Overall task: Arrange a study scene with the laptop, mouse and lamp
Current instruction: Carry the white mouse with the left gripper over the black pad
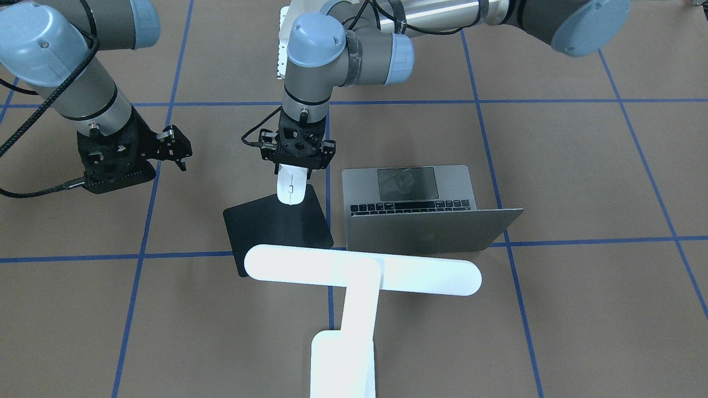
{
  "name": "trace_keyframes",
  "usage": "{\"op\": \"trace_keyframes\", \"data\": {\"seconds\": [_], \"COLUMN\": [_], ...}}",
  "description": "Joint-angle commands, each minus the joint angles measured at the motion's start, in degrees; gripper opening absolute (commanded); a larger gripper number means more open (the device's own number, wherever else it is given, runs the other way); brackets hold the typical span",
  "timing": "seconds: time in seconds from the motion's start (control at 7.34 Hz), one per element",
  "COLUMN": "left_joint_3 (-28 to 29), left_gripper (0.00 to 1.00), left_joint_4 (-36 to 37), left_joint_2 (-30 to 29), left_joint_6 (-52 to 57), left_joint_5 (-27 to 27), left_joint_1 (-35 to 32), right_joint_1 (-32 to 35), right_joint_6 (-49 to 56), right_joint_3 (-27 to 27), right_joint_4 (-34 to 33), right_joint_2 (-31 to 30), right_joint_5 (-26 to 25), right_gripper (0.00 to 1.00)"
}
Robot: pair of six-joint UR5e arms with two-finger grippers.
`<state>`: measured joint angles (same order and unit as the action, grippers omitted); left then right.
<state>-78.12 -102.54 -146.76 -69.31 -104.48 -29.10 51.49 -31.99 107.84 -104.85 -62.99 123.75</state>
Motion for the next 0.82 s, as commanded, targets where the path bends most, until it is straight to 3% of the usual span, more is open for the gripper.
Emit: {"op": "trace_keyframes", "data": {"seconds": [0.0, 0.68], "left_joint_3": [4.5, 10.1], "left_gripper": [0.67, 0.68], "left_joint_4": [-2.1, -4.4], "left_joint_2": [-1.7, -2.4], "left_joint_6": [0.1, -0.8], "left_joint_5": [0.0, -0.1], "left_joint_1": [-2.2, -3.0], "right_joint_1": [0.0, 0.0], "right_joint_6": [0.0, 0.0], "right_joint_3": [0.0, 0.1], "right_joint_4": [0.0, 0.0], "right_joint_2": [0.0, 0.0], "right_joint_5": [0.0, 0.1], "right_gripper": [0.99, 0.99]}}
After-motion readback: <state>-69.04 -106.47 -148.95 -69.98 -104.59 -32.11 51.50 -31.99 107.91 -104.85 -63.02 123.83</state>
